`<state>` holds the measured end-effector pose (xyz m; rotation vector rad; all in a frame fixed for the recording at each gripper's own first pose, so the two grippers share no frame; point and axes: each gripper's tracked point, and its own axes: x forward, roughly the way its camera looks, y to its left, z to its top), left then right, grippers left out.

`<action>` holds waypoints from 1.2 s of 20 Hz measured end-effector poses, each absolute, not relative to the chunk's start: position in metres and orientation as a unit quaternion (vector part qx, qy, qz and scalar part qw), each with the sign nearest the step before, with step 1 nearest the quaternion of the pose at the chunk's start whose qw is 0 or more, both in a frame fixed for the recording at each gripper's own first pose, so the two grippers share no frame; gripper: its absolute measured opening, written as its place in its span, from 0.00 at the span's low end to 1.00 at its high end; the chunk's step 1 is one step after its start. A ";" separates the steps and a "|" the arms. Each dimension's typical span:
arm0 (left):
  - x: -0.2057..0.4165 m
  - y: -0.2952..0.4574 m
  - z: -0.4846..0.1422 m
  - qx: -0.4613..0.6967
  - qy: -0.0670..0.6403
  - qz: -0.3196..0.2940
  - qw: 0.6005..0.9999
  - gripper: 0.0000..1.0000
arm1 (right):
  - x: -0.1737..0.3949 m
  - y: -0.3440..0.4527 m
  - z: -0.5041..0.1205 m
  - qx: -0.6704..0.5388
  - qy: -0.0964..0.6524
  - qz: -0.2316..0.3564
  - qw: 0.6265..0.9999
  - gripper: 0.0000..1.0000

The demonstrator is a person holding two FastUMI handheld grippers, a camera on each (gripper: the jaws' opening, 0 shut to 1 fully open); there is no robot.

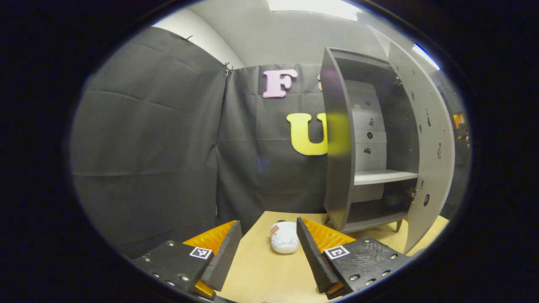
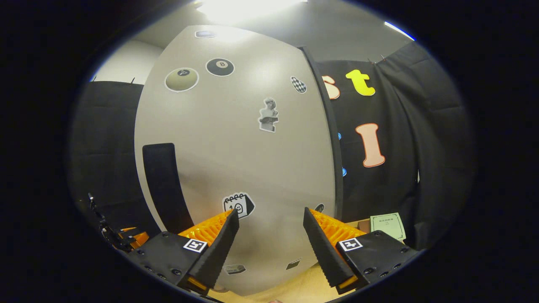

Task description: Open the cabinet door with the right hand, grasp the bottle in the cabinet with the left hand and place it on the coaster, then close the cabinet door with the right hand.

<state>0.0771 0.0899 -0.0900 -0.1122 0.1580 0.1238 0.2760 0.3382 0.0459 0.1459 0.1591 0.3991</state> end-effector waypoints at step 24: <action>0.065 0.111 -0.104 -0.056 0.117 0.121 0.984 0.80 | 0.366 0.400 0.001 0.100 0.108 0.153 0.977 0.98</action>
